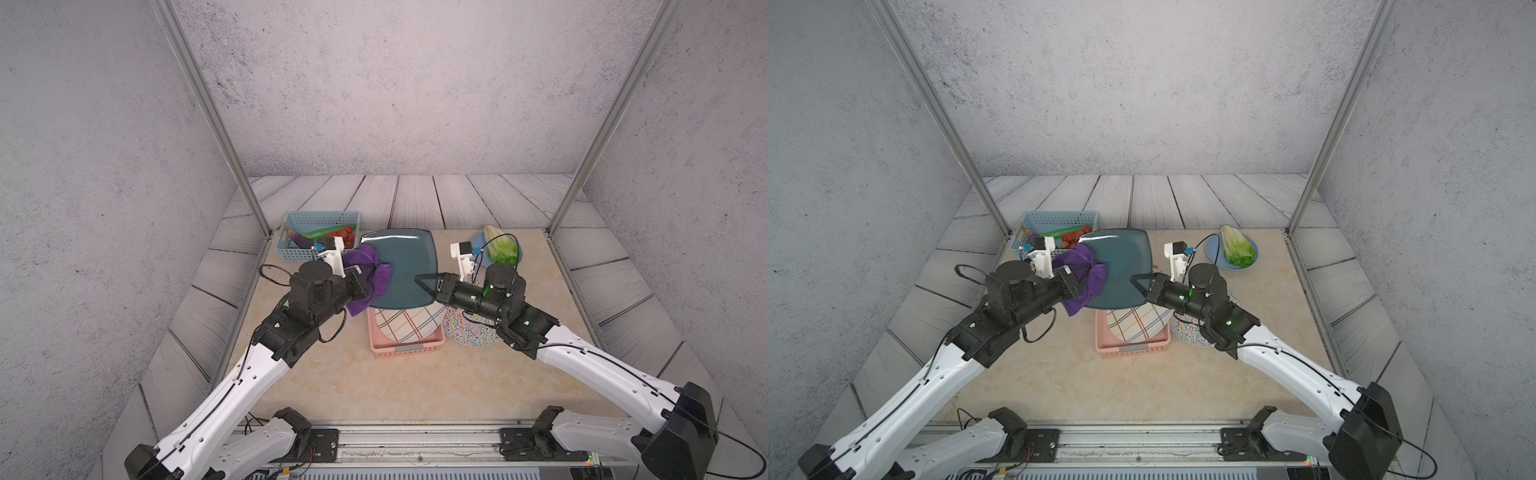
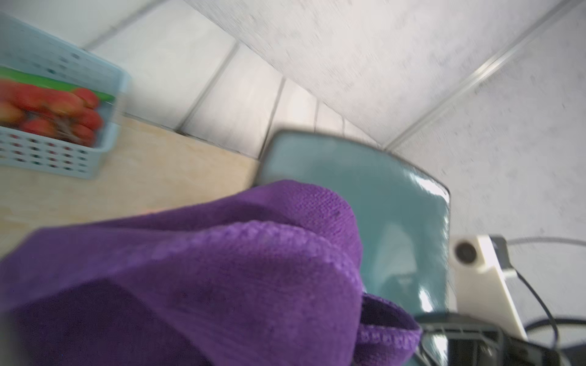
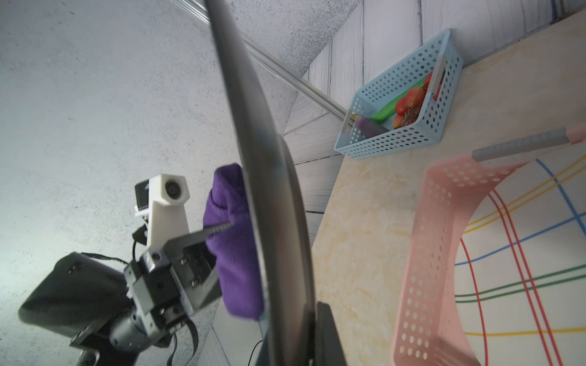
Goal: Wipe the wet plate dry
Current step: Wipe the plate with towel.
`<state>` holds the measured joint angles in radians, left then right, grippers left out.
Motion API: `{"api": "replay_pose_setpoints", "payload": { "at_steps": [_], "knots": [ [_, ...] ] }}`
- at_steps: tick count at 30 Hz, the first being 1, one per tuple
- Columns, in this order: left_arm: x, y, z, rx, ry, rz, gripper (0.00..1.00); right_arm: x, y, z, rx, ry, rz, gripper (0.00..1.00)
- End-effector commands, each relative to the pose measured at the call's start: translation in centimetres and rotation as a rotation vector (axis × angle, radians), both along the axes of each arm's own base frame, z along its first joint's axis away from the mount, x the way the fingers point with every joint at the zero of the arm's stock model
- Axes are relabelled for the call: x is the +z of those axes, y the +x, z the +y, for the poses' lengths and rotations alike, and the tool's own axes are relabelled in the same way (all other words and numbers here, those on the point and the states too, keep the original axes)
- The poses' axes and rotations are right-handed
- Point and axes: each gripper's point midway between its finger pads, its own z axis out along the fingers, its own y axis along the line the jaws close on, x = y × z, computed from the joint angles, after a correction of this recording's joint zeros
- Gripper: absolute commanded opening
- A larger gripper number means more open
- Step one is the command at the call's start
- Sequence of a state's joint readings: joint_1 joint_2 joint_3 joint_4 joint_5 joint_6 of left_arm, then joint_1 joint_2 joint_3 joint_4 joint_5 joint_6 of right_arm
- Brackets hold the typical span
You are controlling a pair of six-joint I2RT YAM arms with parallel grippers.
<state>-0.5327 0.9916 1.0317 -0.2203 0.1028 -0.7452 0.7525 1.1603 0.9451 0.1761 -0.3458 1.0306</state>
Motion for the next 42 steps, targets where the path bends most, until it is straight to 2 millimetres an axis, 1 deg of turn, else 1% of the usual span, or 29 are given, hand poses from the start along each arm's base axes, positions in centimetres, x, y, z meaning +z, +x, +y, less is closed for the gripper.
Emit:
{"api": "replay_pose_setpoints", "payload": {
  "at_steps": [1,2,3,4,5,6,8,10,11,12,13,15,16,17,19,21,23,24,25,26,28,29,31,33,34,35,38,40,42],
  "knots": [
    [-2.5,-0.1,-2.7,-0.125,0.113,0.071,0.0,13.5,-6.9,-0.8,0.19,0.297,-0.391,0.0],
    [-2.6,-0.9,-5.1,-0.206,0.133,0.056,0.0,13.6,-7.1,-0.2,0.208,0.3,-0.396,0.0],
    [-2.1,-1.6,-7.2,-0.26,0.167,0.022,0.0,13.8,-7.1,0.2,0.223,0.304,-0.401,0.0],
    [-2.2,-2.2,-8.8,-0.293,0.211,0.002,0.0,13.8,-7.2,0.6,0.233,0.309,-0.398,0.0],
    [-2.4,-2.4,-9.7,-0.309,0.245,-0.008,0.0,13.7,-7.0,0.8,0.234,0.316,-0.395,0.0],
    [-2.5,-2.2,-9.9,-0.307,0.261,-0.007,0.0,13.5,-6.9,0.8,0.232,0.322,-0.389,0.0],
    [-2.1,-0.9,-8.4,-0.208,0.292,-0.022,0.0,13.0,-6.8,0.6,0.215,0.319,-0.38,0.0],
    [-1.2,0.3,-6.7,-0.154,0.291,-0.049,0.0,12.5,-7.2,0.6,0.225,0.303,-0.375,0.0],
    [-0.8,0.5,-6.5,-0.154,0.286,-0.062,0.0,12.1,-7.5,0.8,0.238,0.294,-0.372,0.0],
    [-0.5,0.7,-6.8,-0.166,0.288,-0.077,0.0,11.8,-7.9,1.2,0.254,0.286,-0.372,0.0],
    [-0.6,0.7,-7.8,-0.204,0.288,-0.078,0.0,11.5,-8.4,1.6,0.27,0.277,-0.382,0.0],
    [-1.6,0.3,-10.3,-0.286,0.302,-0.063,0.0,11.5,-9.0,2.3,0.299,0.27,-0.399,0.0],
    [-2.3,0.3,-11.1,-0.305,0.32,-0.05,0.0,11.7,-9.2,2.4,0.308,0.278,-0.409,0.0],
    [-2.9,0.4,-11.2,-0.302,0.327,-0.031,0.0,12.0,-9.2,2.4,0.307,0.289,-0.416,0.0],
    [-3.4,1.6,-9.3,-0.208,0.294,0.013,0.0,12.1,-8.7,1.6,0.247,0.302,-0.416,0.0],
    [-2.8,3.3,-5.6,-0.108,0.17,0.033,0.0,12.1,-7.8,0.2,0.167,0.315,-0.411,0.0],
    [-1.8,3.9,-2.8,-0.059,0.089,0.035,0.0,11.6,-7.3,-1.1,0.121,0.306,-0.389,0.0],
    [-1.5,3.7,-2.0,-0.049,0.111,0.032,0.0,11.6,-7.4,-1.6,0.116,0.302,-0.392,0.0],
    [-1.7,3.5,-1.7,-0.052,0.153,0.033,0.0,11.8,-7.6,-1.7,0.122,0.301,-0.399,0.0],
    [-2.3,3.0,-1.8,-0.082,0.18,0.047,0.0,12.1,-7.9,-1.7,0.136,0.305,-0.407,0.0],
    [-4.2,2.2,-2.4,-0.134,0.173,0.087,0.0,12.6,-7.8,-1.7,0.131,0.329,-0.406,0.0],
    [-4.9,1.8,-2.3,-0.131,0.158,0.108,0.0,12.7,-7.5,-1.8,0.115,0.332,-0.402,0.0],
    [-5.0,1.1,-1.3,-0.101,0.115,0.107,0.0,12.7,-6.3,-2.8,0.045,0.322,-0.385,0.0],
    [-4.4,0.8,0.6,-0.062,0.043,0.112,0.0,12.2,-4.8,-4.5,-0.035,0.308,-0.349,0.0],
    [-3.5,0.5,1.5,-0.05,-0.02,0.108,0.0,12.0,-4.1,-5.4,-0.065,0.317,-0.331,0.0],
    [-2.7,0.4,2.2,-0.052,-0.096,0.11,0.0,12.6,-3.7,-6.6,-0.082,0.347,-0.327,0.0],
    [0.2,-0.3,2.0,-0.147,-0.354,0.116,0.0,13.0,-3.1,-8.4,-0.085,0.424,-0.312,0.0],
    [2.2,-0.7,1.3,-0.215,-0.5,0.122,0.0,13.5,-3.4,-8.7,-0.065,0.469,-0.324,0.0],
    [4.8,-1.1,0.6,-0.282,-0.641,0.113,0.0,13.6,-3.6,-8.2,-0.027,0.493,-0.321,0.0]
  ]
}}
